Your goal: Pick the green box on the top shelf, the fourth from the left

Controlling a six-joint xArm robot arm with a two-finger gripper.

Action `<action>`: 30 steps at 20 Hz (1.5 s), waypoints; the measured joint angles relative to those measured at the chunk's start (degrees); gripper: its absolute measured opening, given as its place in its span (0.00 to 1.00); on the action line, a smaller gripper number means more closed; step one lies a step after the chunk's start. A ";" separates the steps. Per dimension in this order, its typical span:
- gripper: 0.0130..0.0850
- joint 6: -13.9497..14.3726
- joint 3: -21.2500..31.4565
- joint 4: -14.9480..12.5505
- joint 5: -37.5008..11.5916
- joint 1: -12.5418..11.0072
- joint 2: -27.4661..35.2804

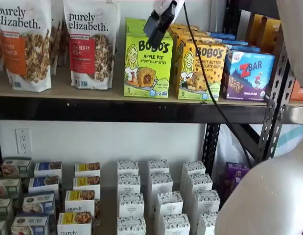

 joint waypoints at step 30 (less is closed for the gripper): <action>1.00 0.95 -7.06 -5.02 -7.73 2.25 9.86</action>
